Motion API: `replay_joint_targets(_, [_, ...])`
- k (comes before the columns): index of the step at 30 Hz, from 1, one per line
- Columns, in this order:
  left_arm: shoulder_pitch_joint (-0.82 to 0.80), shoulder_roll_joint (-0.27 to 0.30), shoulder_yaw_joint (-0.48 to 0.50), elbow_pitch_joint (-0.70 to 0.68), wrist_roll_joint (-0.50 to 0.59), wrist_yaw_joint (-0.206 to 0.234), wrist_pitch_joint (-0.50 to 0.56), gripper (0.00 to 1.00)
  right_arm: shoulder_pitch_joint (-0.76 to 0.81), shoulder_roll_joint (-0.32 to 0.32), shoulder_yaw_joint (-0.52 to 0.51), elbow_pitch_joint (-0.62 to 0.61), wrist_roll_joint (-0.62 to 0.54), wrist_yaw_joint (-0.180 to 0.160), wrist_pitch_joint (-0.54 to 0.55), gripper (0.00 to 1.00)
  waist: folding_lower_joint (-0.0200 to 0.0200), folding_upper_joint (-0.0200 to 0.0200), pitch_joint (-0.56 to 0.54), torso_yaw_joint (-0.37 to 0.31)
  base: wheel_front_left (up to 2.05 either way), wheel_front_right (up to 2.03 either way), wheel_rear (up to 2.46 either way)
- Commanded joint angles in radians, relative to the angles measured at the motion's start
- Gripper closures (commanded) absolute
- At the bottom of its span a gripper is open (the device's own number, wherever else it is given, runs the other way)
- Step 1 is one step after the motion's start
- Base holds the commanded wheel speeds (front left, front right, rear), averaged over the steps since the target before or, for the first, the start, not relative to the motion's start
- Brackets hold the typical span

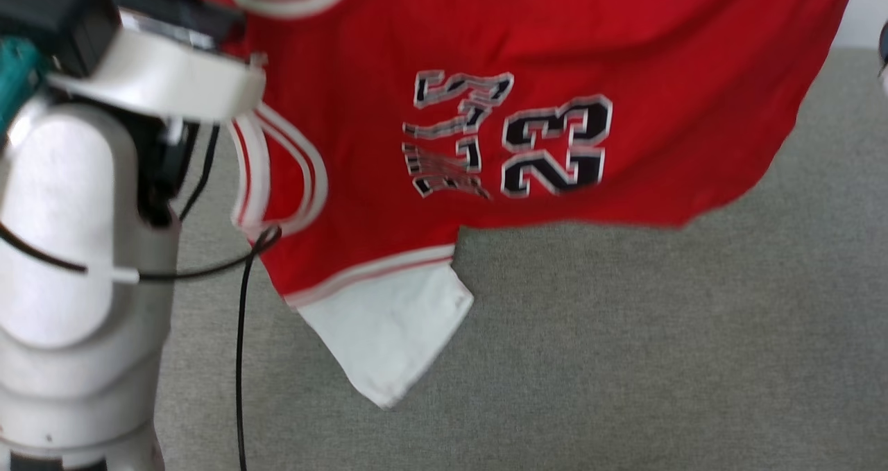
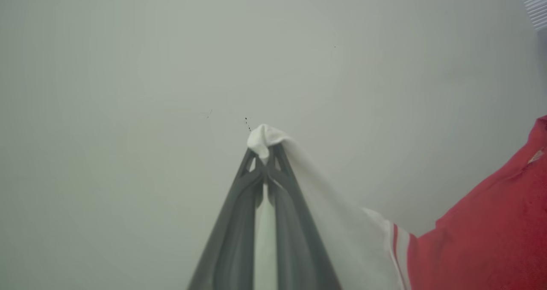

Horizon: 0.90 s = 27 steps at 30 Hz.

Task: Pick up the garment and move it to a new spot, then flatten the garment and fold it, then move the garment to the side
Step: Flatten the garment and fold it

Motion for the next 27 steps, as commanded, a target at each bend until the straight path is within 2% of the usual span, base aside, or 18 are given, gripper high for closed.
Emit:
replay_joint_targets(1, [-0.059,0.007,-0.010,0.021,0.002,-0.003,0.004,1.00,-0.051,0.024,-0.016,0.018,-0.016,-0.001,0.005,1.00,0.0001,0.0000,0.056,-0.010,0.00,0.00,0.00])
replay_joint_targets(9, [-0.368,0.023,-0.053,0.167,0.000,-0.012,0.008,1.00,-0.281,0.085,-0.040,0.125,-0.077,-0.001,0.012,1.00,0.0001,0.0000,0.184,-0.012,0.00,0.00,0.00])
replay_joint_targets(16, [-0.639,0.037,-0.066,0.327,-0.009,-0.016,-0.025,1.00,-0.519,0.105,-0.036,0.242,-0.143,-0.001,-0.004,1.00,0.0001,0.0000,0.284,-0.014,0.00,0.00,0.00])
replay_joint_targets(27, [-0.937,0.043,-0.102,0.531,-0.013,-0.017,-0.097,1.00,-0.812,0.126,0.034,0.419,-0.197,-0.001,-0.081,1.00,0.0001,0.0000,0.352,-0.016,0.00,0.00,0.00])
